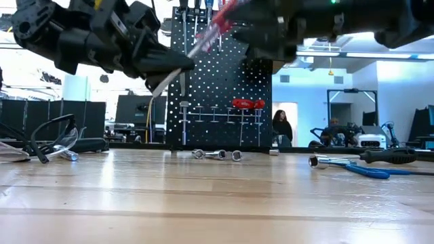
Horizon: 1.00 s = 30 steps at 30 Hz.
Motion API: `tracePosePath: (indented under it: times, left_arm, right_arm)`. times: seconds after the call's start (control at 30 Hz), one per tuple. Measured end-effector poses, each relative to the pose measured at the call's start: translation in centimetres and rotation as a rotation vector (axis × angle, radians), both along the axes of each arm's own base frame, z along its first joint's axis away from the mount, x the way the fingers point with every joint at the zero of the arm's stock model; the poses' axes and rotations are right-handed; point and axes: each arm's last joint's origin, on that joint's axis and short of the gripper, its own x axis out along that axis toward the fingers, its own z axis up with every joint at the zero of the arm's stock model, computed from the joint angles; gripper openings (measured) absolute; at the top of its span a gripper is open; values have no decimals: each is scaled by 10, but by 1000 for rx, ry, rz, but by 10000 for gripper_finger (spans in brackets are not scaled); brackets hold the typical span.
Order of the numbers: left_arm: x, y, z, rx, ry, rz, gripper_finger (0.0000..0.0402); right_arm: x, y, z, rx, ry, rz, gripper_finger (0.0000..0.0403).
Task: Hang tools onto peg board
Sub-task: Hang the red screwdriver on the pegboard
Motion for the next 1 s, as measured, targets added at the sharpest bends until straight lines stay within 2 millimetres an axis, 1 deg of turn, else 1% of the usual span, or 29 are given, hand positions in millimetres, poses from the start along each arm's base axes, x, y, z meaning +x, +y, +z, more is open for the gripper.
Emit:
tracePosePath:
  times: [0.1,0.2,0.27,0.43,0.5,0.73,0.83,1.0]
  left_arm:
    - [-1,-7,1,5,-12,5,12]
    - [-1,-12,2,7,-16,13,13]
    - [-2,-13,2,9,-16,20,13]
    - [-2,-14,1,17,-9,30,14]
    - [-2,-14,1,19,-6,32,14]
    - [-2,-14,-1,22,13,35,17]
    - [-2,-14,-2,14,24,36,29]
    - [-2,-13,-4,8,49,42,60]
  right_arm:
    - [3,-3,7,-27,-55,113,247]
    - [8,-7,13,-28,-81,144,234]
    - [11,-9,16,-26,-92,135,212]
    - [18,-14,20,-30,-76,123,135]
    - [19,-14,20,-32,-63,126,115]
    - [23,-14,23,-38,-57,139,113]
    - [23,-14,23,-45,-43,140,113]
    - [22,-14,24,-55,-1,142,113]
